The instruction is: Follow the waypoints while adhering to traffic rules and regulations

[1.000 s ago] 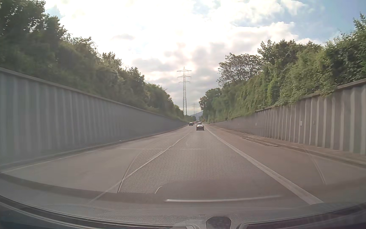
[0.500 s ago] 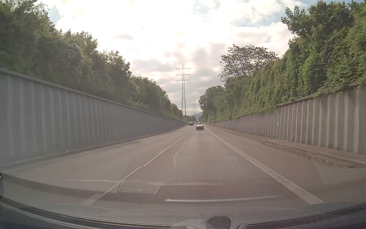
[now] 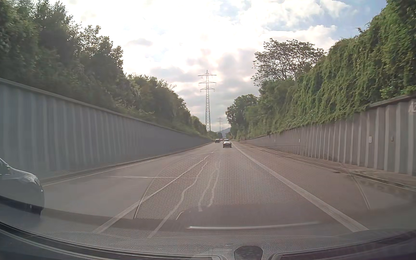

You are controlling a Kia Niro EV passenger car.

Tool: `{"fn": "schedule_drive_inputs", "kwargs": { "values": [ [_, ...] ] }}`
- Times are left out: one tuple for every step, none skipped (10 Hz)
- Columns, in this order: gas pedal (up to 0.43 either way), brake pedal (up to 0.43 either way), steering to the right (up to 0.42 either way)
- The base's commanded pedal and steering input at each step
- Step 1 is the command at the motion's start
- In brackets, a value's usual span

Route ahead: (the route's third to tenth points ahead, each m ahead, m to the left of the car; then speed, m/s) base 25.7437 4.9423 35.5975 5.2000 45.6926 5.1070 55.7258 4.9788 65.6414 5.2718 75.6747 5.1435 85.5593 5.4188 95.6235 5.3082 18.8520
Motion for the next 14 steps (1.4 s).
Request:
{"fn": "schedule_drive_inputs", "kwargs": {
  "values": [
    [0.138, 0.000, -0.001],
    [0.138, 0.000, 0.000],
    [0.138, 0.000, 0.000],
    [0.138, 0.000, 0.000],
    [0.138, 0.000, 0.000],
    [0.138, 0.000, 0.000],
    [0.138, 0.000, 0.000],
    [0.138, 0.000, 0.000],
    [0.138, 0.000, 0.000],
    [0.138, 0.000, 0.000],
    [0.138, 0.000, 0.000],
    [0.150, 0.000, 0.000],
    [0.150, 0.000, 0.000],
    [0.150, 0.000, 0.000]
  ]
}}
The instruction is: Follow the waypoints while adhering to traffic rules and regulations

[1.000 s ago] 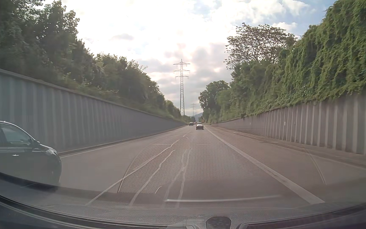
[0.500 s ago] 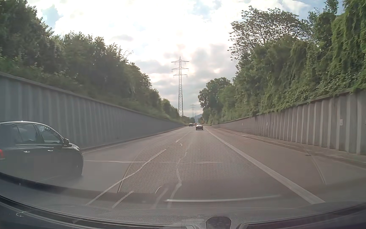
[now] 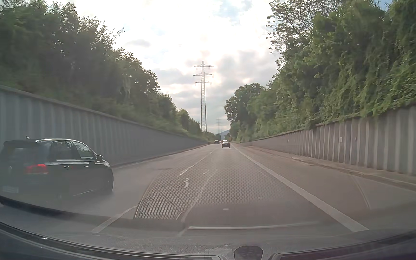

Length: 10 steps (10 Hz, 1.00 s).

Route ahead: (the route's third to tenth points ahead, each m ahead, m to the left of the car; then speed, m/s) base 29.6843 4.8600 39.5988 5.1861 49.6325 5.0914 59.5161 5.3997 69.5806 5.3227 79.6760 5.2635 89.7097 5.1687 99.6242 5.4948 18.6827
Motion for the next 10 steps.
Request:
{"fn": "schedule_drive_inputs", "kwargs": {
  "values": [
    [0.150, 0.000, 0.000],
    [0.150, 0.000, 0.000],
    [0.150, 0.000, 0.000],
    [0.157, 0.000, 0.000],
    [0.157, 0.000, 0.000],
    [0.157, 0.000, 0.000],
    [0.157, 0.000, 0.000],
    [0.157, 0.000, -0.001],
    [0.157, 0.000, -0.001],
    [0.157, 0.000, -0.001]
  ]
}}
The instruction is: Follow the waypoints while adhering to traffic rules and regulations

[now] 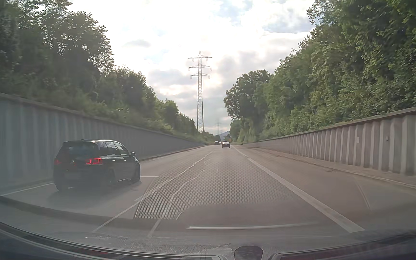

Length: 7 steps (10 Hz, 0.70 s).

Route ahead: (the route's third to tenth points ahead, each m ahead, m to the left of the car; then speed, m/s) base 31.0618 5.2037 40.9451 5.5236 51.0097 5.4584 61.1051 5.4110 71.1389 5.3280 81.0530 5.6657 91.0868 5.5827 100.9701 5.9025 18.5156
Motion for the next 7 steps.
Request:
{"fn": "schedule_drive_inputs", "kwargs": {
  "values": [
    [0.169, 0.000, -0.001],
    [0.169, 0.000, -0.001],
    [0.169, 0.000, -0.002],
    [0.169, 0.000, -0.002],
    [0.169, 0.000, -0.001],
    [0.169, 0.000, 0.000],
    [0.169, 0.000, 0.000]
  ]
}}
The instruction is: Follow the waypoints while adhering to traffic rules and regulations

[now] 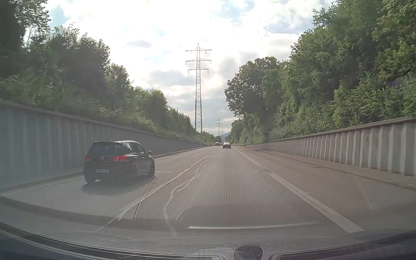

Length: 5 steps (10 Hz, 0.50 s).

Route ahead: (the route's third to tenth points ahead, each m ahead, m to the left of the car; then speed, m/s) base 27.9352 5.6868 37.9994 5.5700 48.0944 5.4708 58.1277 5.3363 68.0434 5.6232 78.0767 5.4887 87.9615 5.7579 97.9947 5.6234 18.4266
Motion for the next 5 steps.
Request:
{"fn": "schedule_drive_inputs", "kwargs": {
  "values": [
    [0.169, 0.000, 0.000],
    [0.169, 0.000, 0.000],
    [0.169, 0.000, -0.001],
    [0.169, 0.000, 0.000],
    [0.169, 0.000, -0.001]
  ]
}}
